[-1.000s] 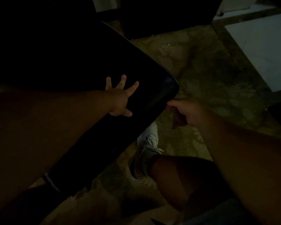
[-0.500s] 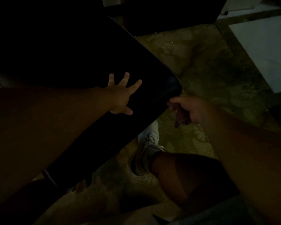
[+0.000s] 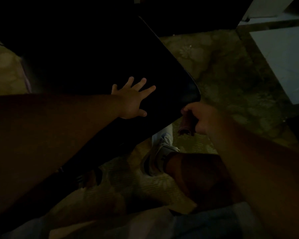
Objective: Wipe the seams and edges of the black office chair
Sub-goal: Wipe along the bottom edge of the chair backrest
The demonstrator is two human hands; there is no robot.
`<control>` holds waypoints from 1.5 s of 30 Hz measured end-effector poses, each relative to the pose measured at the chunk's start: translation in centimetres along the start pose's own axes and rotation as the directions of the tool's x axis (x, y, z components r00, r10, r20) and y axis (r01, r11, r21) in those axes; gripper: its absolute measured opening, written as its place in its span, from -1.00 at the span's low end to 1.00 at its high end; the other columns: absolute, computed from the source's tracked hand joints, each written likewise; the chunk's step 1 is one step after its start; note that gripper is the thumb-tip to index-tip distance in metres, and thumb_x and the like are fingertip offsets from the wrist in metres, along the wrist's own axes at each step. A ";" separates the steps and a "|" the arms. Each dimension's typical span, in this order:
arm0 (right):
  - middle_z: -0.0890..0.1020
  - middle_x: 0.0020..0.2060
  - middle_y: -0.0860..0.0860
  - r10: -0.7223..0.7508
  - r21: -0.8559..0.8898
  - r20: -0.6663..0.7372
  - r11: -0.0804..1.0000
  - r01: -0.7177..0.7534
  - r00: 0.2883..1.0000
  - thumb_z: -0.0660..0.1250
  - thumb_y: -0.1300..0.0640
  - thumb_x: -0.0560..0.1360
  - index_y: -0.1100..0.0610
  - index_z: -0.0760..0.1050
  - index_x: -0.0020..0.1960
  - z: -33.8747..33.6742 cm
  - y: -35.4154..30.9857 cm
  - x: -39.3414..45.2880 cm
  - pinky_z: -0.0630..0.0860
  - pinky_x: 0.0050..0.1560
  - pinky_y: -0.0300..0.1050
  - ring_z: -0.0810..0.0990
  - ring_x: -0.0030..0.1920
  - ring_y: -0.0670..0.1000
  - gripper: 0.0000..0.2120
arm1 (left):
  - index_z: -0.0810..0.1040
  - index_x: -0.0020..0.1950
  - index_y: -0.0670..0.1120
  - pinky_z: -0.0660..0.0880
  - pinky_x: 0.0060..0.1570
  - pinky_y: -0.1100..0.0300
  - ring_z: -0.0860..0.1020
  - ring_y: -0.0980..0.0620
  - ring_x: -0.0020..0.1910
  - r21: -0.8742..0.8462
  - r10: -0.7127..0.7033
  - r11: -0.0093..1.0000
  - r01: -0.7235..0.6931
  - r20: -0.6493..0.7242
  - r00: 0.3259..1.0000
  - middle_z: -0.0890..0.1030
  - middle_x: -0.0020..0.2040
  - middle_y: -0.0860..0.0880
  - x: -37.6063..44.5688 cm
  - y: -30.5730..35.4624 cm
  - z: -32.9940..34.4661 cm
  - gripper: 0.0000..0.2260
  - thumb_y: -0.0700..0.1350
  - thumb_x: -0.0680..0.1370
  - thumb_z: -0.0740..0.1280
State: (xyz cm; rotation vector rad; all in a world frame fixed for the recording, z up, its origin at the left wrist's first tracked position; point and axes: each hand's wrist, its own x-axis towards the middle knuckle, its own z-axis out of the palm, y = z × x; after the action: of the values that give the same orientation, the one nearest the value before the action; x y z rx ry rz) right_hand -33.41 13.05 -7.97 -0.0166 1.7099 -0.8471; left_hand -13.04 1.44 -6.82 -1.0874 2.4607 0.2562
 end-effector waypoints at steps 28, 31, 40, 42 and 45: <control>0.53 -0.14 -0.09 -0.718 -0.824 0.185 0.259 0.504 0.671 0.41 0.13 0.50 0.00 0.46 -0.06 9.4 11.0 -9.0 0.31 -0.35 -0.30 0.54 -0.15 -0.08 -0.88 | 0.38 0.53 -0.03 0.33 0.40 0.11 0.34 -0.09 0.46 -0.650 -0.293 0.757 -0.059 -0.420 0.859 0.22 0.58 -0.06 -17.2 -6.6 7.7 -0.62 -0.12 0.70 0.22; 0.46 0.00 0.02 -0.766 -0.824 0.283 0.114 0.554 0.578 0.43 0.19 0.46 0.11 0.51 -0.03 10.8 11.7 -9.3 0.46 -0.13 -0.21 0.52 -0.11 -0.03 -0.87 | 0.55 0.33 -0.07 0.40 0.12 0.26 0.52 -0.01 0.17 -0.974 -0.750 0.226 0.014 -0.165 0.640 0.44 0.31 -0.02 -20.0 -4.8 10.7 -0.72 -0.21 0.63 0.29; 0.53 0.09 0.05 -0.820 -0.805 0.264 0.104 0.584 0.509 0.41 0.08 0.51 0.11 0.50 0.14 14.9 14.0 -11.0 0.45 -0.09 -0.20 0.54 -0.01 -0.02 -0.75 | 0.50 -0.02 0.12 0.51 -0.34 0.13 0.56 -0.04 -0.20 -0.648 -0.236 -0.732 0.208 0.529 0.815 0.58 -0.09 -0.11 -22.9 -3.6 14.2 -0.76 -0.22 0.68 0.22; 0.53 0.09 0.04 -0.835 -0.803 0.235 0.122 0.584 0.497 0.42 0.07 0.50 0.10 0.51 0.14 15.8 14.4 -11.2 0.47 -0.11 -0.17 0.54 0.01 0.00 -0.75 | 0.52 0.01 0.12 0.52 -0.31 0.10 0.59 -0.02 -0.23 -0.642 -0.190 -0.738 0.209 0.495 0.848 0.58 -0.13 -0.09 -23.1 -3.8 13.7 -0.74 -0.24 0.68 0.20; 0.51 0.08 0.06 -0.832 -0.849 0.211 0.105 0.518 0.514 0.41 0.06 0.50 0.11 0.50 0.10 16.5 14.7 -11.1 0.47 -0.17 -0.12 0.55 -0.02 0.04 -0.77 | 0.52 0.10 0.12 0.57 -0.20 0.12 0.65 0.02 -0.27 -0.634 -0.110 -0.734 0.243 0.464 0.879 0.69 -0.17 -0.04 -23.3 -4.2 13.7 -0.68 -0.30 0.68 0.15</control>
State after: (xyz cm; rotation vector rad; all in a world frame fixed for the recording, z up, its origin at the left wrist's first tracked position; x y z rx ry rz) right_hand -9.73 20.07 -7.63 -1.6413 2.3124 -0.5279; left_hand 8.24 18.53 -8.27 -2.0230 0.4972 2.9145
